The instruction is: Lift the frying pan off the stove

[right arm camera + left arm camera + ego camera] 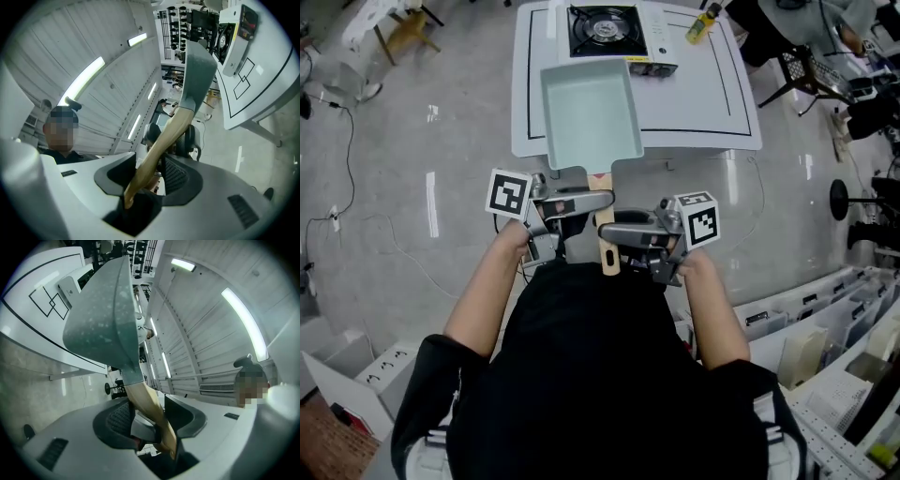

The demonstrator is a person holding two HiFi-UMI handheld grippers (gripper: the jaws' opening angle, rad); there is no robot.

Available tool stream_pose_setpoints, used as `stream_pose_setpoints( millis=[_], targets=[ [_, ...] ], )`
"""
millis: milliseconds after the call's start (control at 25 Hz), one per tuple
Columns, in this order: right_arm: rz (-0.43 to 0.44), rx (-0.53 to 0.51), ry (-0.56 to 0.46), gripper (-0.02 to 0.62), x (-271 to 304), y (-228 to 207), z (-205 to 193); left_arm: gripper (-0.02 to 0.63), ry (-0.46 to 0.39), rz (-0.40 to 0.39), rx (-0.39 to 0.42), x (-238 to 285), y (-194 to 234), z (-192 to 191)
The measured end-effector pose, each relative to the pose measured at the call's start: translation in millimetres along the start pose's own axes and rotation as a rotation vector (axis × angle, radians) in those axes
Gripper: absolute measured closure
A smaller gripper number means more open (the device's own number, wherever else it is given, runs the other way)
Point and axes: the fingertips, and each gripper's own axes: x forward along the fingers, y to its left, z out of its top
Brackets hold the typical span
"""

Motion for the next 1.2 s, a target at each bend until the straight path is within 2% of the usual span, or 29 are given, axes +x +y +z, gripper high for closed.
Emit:
stream_pose_setpoints(
  millis=[440, 1200],
  targets=[
    [0.003, -0.026, -0.025, 0.414, -12.3, 12.5, -1.5, 0.408, 0.021, -0.019, 0.010, 16.1, -9.1, -4.4],
    [0.005, -0.027, -0.011, 0.405, -28.9, 23.4, -12.6, 0.403, 0.033, -0.006, -0.017, 33.1, -11.0, -20.2]
  ],
)
